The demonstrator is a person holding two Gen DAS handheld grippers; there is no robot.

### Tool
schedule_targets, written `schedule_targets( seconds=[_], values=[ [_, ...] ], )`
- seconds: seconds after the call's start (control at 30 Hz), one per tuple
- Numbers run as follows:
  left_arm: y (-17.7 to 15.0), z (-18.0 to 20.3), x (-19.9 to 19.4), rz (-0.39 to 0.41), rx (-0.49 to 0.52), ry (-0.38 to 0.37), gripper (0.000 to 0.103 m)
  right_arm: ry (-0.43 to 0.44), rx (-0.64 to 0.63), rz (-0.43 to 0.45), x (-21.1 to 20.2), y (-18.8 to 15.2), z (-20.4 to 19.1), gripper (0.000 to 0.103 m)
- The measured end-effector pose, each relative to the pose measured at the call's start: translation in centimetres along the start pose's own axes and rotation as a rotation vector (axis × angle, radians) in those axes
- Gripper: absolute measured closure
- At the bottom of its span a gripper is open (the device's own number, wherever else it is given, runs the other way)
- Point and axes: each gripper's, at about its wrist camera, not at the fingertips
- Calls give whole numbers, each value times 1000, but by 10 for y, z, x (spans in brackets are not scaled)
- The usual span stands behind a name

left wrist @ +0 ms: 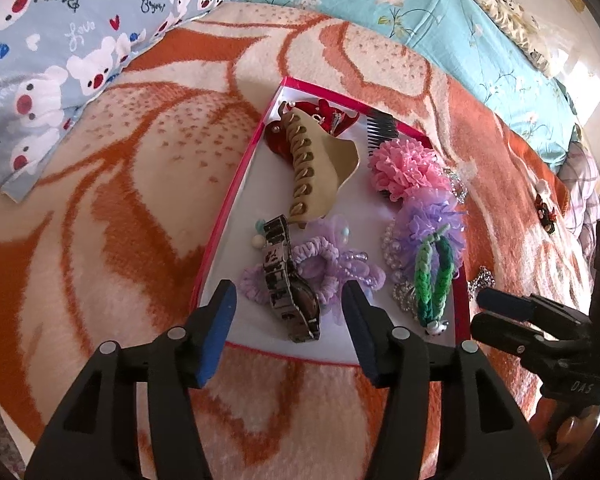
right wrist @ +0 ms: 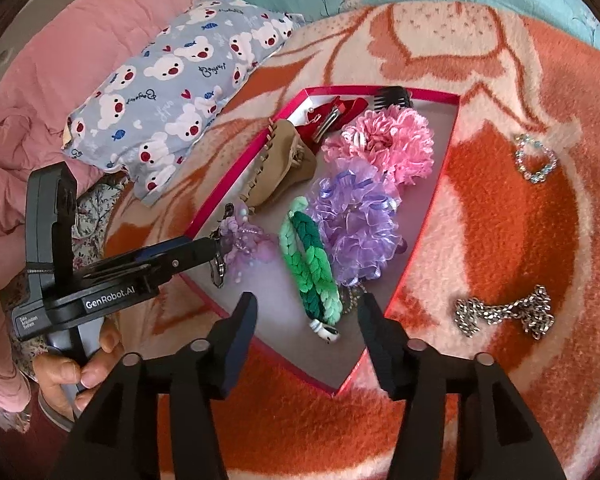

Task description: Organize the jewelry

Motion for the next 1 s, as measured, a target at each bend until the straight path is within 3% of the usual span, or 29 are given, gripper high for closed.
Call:
schedule_targets(
  seconds=[0.1,0.33,0.4,0.47,0.57,0.73,1.0],
  values=[
    [-1,2,-8,8,10,14,39,-9,-7,11,-7,-1,0,42],
    [-5,3,-19,9,18,24,35,-21,-5,25,-18,-4,2,34],
    [-6,4,-23,10,23,31,30,-19,-3,30,-21,-4,2,30],
    [-8,6,-27,8,32,51,16,-22,-7,33,-23,-4,1,25],
    [-9,9,-33,8,51,65,15,-31,-22,36,-27,-5,0,16],
    [-11,13,-42,15,81,93,15,-29,-28,37,-33,-6,0,11],
    [-17,20,-59,30,137,137,15,-29,-68,43,-45,-10,-6,10]
  ],
)
Point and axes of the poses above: each gripper's, at about its wrist camera, not at the fingertips, and x roughly the way its jaws point, z to its right, y to its top, and after that the axes turned 15 degrees about z, right-handed
